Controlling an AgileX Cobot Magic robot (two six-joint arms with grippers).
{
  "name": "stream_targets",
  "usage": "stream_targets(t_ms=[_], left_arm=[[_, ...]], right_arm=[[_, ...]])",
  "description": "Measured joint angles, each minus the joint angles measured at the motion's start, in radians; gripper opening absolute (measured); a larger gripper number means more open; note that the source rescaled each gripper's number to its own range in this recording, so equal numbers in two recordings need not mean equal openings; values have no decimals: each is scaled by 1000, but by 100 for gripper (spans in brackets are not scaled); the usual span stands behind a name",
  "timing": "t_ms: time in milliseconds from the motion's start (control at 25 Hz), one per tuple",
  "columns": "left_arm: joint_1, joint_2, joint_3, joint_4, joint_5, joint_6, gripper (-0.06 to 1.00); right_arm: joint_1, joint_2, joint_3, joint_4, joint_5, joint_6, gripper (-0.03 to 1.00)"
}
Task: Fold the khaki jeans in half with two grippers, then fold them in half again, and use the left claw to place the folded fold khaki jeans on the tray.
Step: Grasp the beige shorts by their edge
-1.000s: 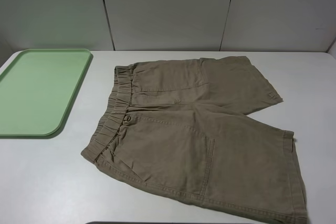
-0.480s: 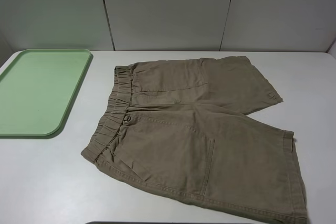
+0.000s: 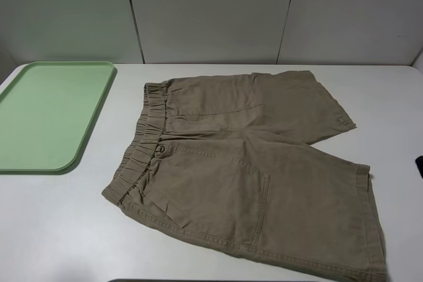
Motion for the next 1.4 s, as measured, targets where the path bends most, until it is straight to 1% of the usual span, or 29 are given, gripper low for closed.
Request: stream_targets(t_ms=[160,320,400,600,720,840,1000,1160,1400], left_arm=[[-81,102,0,11,-31,82,100],[-140,180,0,68,-56,137,100],[-162,217,0,104,-79,160,100],[-198,313,0,179,-134,207,100],[-205,380,-2,227,-183,237,100],[-205,459,-6,270,-241,261,100],[-205,561,-6,303,-326,294,100],[-205,663,-6,309,-417,304,100],[-205,813,-6,309,-552,308,100]], right_arm=[[76,98,0,0,27,-108,100],[154,182,0,-28,49,-170,100],[190,224,0,-62,54,-179,100],[242,318,0,-140,64,-182,100],[267,372,0,-185,62,-182,100],[274,425,0,-219,54,-182,100],[275,468,11,-231,-6,-183,100],[275,481,94,-269,-93,-184,100],[275,481,214,-341,-200,-193,100]])
